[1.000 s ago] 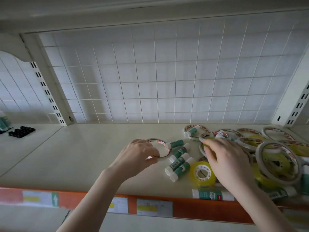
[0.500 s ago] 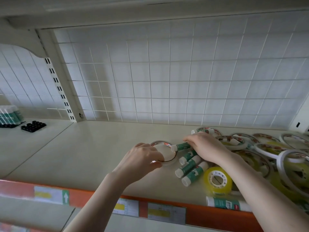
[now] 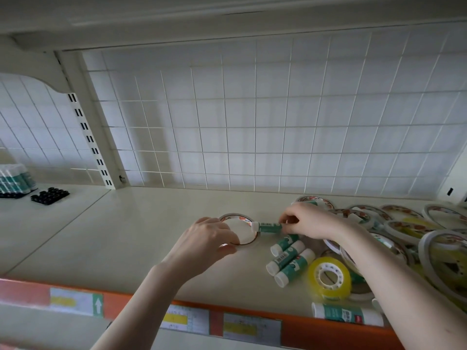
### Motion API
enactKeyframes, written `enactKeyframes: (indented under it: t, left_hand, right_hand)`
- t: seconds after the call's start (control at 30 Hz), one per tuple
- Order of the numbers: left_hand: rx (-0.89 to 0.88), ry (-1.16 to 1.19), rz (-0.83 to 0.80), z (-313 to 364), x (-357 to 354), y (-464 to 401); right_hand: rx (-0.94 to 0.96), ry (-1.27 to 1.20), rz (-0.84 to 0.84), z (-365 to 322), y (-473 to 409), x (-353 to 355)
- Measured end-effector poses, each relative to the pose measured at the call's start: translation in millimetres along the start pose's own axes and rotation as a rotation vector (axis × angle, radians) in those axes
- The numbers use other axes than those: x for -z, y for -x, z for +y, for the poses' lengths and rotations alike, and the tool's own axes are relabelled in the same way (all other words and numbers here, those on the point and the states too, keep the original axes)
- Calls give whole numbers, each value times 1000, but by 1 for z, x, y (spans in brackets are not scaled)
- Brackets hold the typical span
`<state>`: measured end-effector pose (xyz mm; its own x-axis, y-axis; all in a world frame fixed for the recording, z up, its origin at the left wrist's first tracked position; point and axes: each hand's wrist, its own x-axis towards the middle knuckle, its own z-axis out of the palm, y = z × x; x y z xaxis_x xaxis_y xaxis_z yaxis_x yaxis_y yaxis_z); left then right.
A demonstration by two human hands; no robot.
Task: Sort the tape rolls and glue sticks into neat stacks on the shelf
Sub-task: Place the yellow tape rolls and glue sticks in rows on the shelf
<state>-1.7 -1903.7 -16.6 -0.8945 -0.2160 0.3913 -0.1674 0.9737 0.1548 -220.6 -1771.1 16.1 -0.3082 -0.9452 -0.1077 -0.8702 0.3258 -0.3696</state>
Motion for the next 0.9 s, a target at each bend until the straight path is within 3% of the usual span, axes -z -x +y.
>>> enactKeyframes:
  t: [0.13, 0.27, 0.6, 0.9]
  left_hand:
    - [8, -24, 15, -1, 0, 2]
    - [25, -66, 62, -4, 3, 7]
    - [149, -90, 176, 2, 5, 18]
    - [196, -101, 301, 8, 9, 16]
  right_hand:
    - [-2, 5, 1, -2, 1, 1]
    - [53, 62, 144, -2, 7, -3]
    - [93, -150, 527, 0, 21, -9]
    - [87, -229, 751, 2, 20, -5]
